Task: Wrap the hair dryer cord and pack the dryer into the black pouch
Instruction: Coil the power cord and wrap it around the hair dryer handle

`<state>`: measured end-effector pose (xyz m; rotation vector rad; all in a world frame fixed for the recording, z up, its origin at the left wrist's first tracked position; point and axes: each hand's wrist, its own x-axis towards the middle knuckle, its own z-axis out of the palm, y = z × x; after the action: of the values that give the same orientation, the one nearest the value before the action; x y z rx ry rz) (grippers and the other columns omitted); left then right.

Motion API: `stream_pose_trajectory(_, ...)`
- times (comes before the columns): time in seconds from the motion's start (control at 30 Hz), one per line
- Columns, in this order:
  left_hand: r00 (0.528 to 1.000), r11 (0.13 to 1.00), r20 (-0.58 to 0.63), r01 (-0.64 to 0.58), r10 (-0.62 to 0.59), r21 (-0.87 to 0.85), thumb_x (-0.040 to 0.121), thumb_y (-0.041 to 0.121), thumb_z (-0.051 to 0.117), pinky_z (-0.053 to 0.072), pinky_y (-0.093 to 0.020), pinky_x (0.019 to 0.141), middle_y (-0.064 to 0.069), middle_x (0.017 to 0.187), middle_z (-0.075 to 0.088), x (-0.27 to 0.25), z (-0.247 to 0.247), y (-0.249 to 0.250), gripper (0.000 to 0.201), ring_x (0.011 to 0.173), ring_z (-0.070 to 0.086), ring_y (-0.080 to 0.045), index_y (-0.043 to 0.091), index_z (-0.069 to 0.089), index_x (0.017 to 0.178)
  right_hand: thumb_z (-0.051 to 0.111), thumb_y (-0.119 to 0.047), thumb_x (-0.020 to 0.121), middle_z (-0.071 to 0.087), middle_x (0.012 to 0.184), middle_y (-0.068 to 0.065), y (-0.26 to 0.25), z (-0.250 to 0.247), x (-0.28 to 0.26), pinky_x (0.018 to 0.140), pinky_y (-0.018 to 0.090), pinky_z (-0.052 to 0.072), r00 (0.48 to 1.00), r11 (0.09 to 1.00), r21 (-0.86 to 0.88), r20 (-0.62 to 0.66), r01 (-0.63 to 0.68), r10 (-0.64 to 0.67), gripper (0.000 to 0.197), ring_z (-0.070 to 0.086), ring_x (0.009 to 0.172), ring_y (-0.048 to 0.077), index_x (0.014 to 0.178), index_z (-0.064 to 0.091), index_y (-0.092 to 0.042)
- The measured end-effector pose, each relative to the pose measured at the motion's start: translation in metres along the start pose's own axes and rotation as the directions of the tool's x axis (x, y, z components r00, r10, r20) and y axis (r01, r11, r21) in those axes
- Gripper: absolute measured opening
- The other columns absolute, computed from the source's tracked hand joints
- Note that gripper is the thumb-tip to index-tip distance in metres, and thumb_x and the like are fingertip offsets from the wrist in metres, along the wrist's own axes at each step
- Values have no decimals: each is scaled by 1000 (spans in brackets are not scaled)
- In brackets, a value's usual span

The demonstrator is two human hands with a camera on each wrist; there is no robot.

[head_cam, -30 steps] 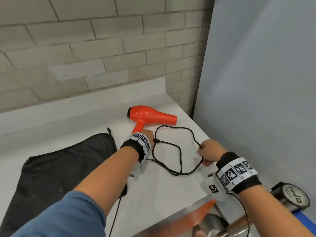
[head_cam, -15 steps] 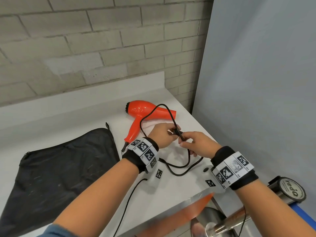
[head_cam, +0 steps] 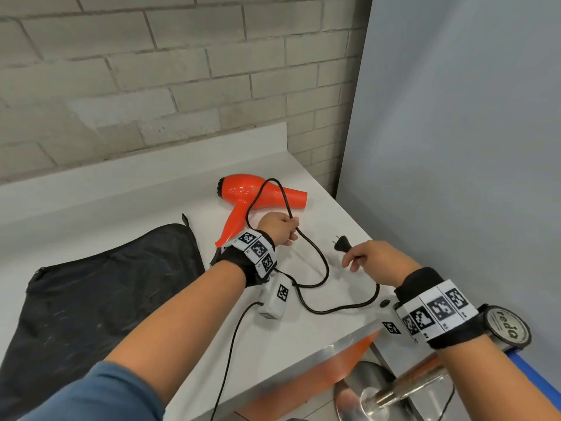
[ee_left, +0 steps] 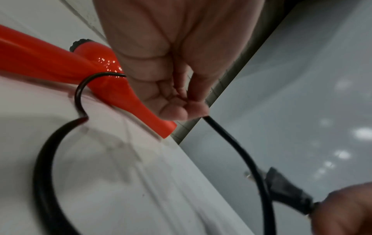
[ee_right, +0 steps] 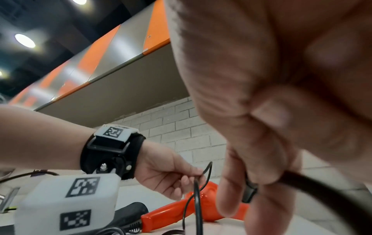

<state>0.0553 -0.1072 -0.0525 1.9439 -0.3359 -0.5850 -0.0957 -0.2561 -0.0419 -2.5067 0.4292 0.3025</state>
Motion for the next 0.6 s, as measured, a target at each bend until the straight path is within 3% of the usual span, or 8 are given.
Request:
stream_pose_trajectory(0.07,997,997,65,38,-34,-63,92,14,49,47,-11,43,-6,64,54,-1,5,-1,25,37,55,1,10,53,68,33,1,89,64,85,-1,3,-2,-5,68,20,43,999,999,41,-30,20,-19,41,57,83,20,92,66,-23)
stream_pose_trajectory(0.17,978,996,191,92,-88,-16,93,19,47,47,-17,50,-7,84,63,-12,12,4,17,57,62,-8,5,57,96,43,0,89,59,79,5,0,-2,-8,46,22,49,988,944,321,-153,79,-30,26,53,58,21,86,62,-17)
stream_pose_trajectory(0.27,932,982,363,-49,-20,180,95,32,41,45,-12,61,-10,112,63,-34,16,10,39,80,59,-16,5,52,121,51,2,87,55,73,10,-9,-4,-6,44,24,53,963,808,562,-269,177,-25,21,54,49,20,79,60,-15)
stream_pose_trajectory(0.33,883,989,469,-102,39,109,97,29,35,45,-5,60,-13,105,63,-54,20,12,39,73,59,-11,2,52,120,52,3,87,54,70,8,-16,-5,-1,46,25,55,946,750,616,-322,240,-38,24,55,45,17,76,58,-18)
stream_pose_trajectory(0.4,864,988,496,-139,91,60,98,18,32,46,-9,57,-3,83,58,-69,19,11,28,58,56,-1,6,54,111,53,3,87,54,70,9,-24,-6,6,47,23,55,936,718,635,-345,284,-65,26,55,41,11,75,57,-20)
stream_pose_trajectory(0.47,879,986,462,-159,120,46,98,12,29,41,-16,53,3,71,47,-75,13,10,24,50,48,-1,11,53,100,54,1,87,56,74,12,-31,-9,14,48,22,55,937,695,649,-334,310,-107,26,56,44,9,77,55,-23)
stream_pose_trajectory(0.53,918,989,377,-144,123,30,98,13,28,35,-19,53,5,69,41,-77,1,12,27,53,38,-5,15,55,96,53,-2,88,59,77,10,-37,-8,24,50,23,54,937,682,658,-324,321,-128,25,58,52,14,87,50,-27)
stream_pose_trajectory(0.6,956,992,265,-128,127,-13,97,15,32,29,-20,54,4,70,38,-77,-13,15,27,57,33,-8,17,58,95,49,-6,90,60,80,4,-38,-7,39,52,22,52,938,724,623,-330,297,-100,26,58,63,17,102,42,-28)
